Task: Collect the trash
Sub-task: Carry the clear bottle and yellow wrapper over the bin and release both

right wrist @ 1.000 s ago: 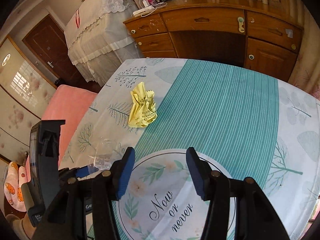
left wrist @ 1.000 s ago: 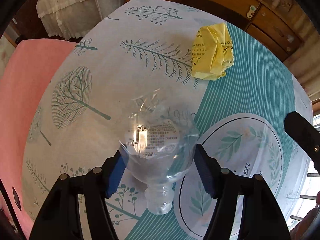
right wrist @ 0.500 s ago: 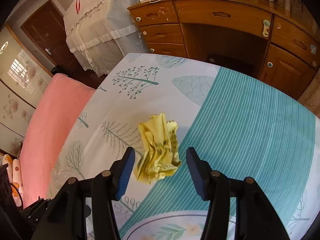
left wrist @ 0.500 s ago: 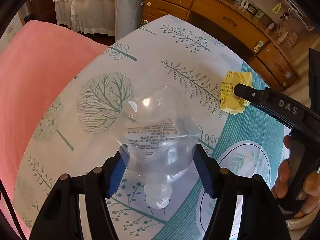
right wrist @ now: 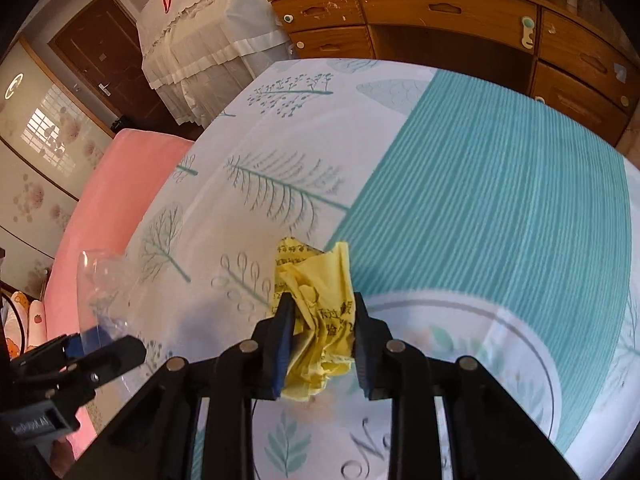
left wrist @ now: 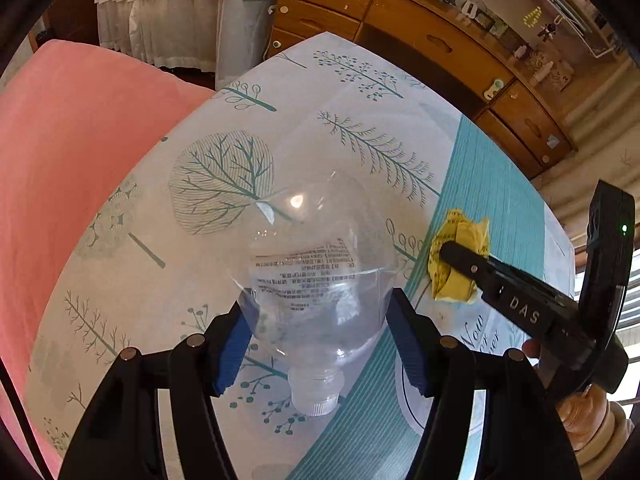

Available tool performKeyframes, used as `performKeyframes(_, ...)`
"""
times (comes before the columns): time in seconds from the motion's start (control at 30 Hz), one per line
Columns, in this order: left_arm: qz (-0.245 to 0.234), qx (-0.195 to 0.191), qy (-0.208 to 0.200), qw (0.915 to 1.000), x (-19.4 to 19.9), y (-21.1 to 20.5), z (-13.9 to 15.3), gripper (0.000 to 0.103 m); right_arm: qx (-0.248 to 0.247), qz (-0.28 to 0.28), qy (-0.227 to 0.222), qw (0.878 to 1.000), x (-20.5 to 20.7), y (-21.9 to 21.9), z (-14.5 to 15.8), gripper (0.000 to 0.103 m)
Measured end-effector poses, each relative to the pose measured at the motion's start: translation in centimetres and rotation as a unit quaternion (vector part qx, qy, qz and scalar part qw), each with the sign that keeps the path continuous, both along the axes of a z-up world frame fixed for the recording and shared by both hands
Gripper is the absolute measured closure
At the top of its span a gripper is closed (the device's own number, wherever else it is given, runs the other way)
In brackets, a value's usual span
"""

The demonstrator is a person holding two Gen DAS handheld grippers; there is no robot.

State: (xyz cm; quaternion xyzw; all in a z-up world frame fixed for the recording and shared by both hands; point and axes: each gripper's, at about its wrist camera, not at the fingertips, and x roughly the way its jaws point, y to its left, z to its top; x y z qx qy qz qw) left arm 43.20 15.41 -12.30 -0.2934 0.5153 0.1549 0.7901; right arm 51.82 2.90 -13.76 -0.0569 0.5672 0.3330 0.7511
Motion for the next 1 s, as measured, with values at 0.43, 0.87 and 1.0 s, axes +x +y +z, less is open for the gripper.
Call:
performKeyframes(0.43,-0.109,-0.025,-0.04,0.9929,-9.1,-3.6,3.9,0.039,0.011,-0.11,0.013,0.994,-12.3,-7.2,4.6,0.077)
performKeyframes(0.87,-0.268,-0.013,-0.12,0.9558,-24.1,-3.1,10.6,0.039,0.035,-0.29,-0.03,0.956,-33.5,-8.7,9.9,0.077)
performKeyframes(1.0,-0.287,-0.018,-0.135,0.9482,-27.6,-2.4,12.2,0.039,0.025,-0.295,-0.037,0.954,-38.0,-8.2,10.9,0.077)
